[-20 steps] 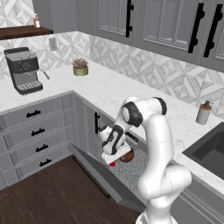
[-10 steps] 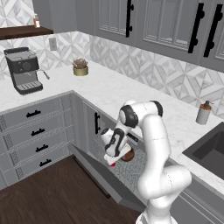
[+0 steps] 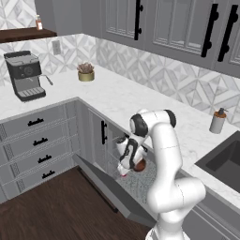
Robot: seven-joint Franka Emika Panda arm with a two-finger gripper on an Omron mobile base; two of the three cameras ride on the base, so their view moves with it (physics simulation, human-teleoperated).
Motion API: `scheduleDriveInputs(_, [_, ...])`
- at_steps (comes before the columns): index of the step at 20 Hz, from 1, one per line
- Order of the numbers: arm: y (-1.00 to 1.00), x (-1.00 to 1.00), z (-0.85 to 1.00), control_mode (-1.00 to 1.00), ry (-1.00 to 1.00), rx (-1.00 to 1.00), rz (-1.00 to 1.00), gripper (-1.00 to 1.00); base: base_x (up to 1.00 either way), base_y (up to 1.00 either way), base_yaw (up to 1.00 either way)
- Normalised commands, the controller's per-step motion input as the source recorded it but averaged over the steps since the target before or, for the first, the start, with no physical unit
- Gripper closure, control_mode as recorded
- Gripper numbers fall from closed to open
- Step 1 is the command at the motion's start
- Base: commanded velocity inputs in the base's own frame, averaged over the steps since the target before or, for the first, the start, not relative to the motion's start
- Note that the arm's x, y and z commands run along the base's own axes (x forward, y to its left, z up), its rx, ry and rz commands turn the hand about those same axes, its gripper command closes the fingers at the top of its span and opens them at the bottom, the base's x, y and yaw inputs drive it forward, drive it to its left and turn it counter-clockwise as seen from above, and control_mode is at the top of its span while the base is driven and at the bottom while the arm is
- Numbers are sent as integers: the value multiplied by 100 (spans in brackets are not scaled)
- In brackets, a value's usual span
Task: Pick up the cup and bowl from the counter, place them in the dishwasher, and close the dishwasher door.
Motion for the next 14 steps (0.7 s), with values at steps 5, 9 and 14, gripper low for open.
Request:
scheduleDriveInputs(5, [84,-24,-79,-100,0,11,8,-100,0,0,0])
scheduleDriveInputs(9, [50,-8,-1,-100,0,0,0,-100,0,0,0])
scheduleDriveInputs(14, [28,-12,45,-100,0,-5,0,-100,0,0,0])
